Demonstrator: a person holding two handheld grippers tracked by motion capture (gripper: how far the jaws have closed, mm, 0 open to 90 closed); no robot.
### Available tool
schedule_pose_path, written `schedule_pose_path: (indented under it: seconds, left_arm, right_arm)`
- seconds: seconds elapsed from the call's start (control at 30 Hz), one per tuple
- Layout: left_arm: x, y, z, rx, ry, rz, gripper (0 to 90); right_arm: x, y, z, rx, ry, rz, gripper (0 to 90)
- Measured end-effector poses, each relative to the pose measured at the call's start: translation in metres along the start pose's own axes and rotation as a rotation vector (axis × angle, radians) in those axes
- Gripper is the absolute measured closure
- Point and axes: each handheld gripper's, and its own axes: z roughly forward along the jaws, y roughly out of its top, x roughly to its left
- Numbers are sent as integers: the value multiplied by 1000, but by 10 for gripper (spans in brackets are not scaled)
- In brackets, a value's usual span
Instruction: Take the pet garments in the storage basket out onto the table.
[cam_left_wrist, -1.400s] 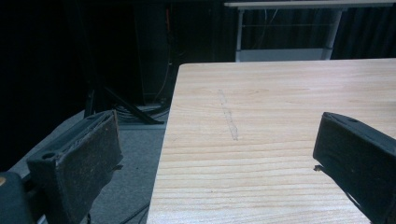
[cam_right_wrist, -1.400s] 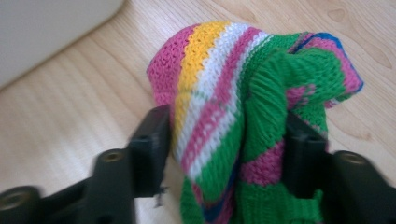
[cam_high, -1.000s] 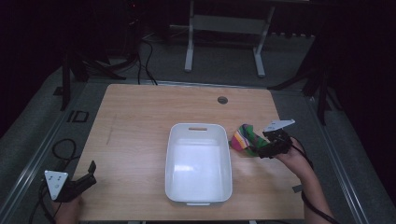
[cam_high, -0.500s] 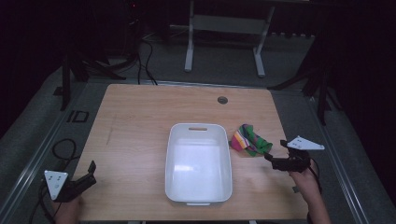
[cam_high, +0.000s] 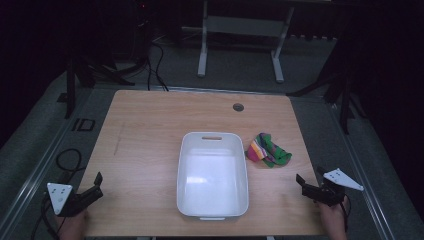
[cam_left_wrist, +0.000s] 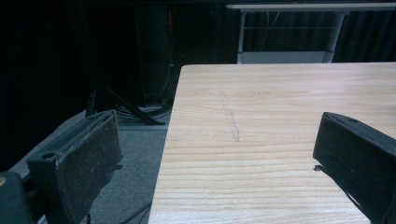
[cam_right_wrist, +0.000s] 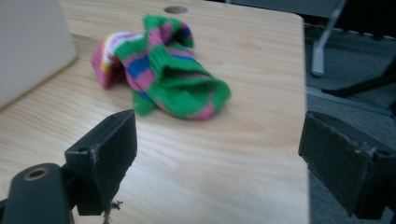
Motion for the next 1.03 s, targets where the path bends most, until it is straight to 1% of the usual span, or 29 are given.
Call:
schedule_pose_path:
  seconds: [0.07,0.13,0.23,0.3,0.33,0.4,0.5,0.6,0.67,0.8,1.03]
  left_arm:
    - [0,0,0,0,0,0,14]
    - [0,0,0,0,0,1,14]
    - [0,0,0,-1,2,3,14]
    - [0,0,0,-4,4,1,14]
    - [0,0,0,-5,5,-1,14]
    - [0,0,0,-3,4,-2,14]
    - [0,0,0,-3,3,-2,14]
    - [0,0,0,-3,4,-3,14]
    - [0,0,0,-4,5,-7,14]
    - [0,0,0,-4,8,-7,14]
    - [0,0,0,-3,11,-11,14]
  right_arm:
    - [-3,-7,-4,-8,-13,23,124]
    - [-5,-14,-8,-18,-23,35,124]
    - [-6,-22,-13,-46,-54,48,124]
    - [-6,-27,-16,-57,-60,66,124]
    - [-6,-30,-16,-63,-63,65,124]
    - [-5,-34,-17,-71,-89,59,124]
    - [-5,-33,-19,-103,-113,71,124]
    - [-6,-34,-18,-108,-110,91,124]
    - [-7,-35,-18,-114,-115,88,124]
    - [-6,-35,-17,-105,-125,88,128]
    - [-8,-34,-17,-108,-121,96,129]
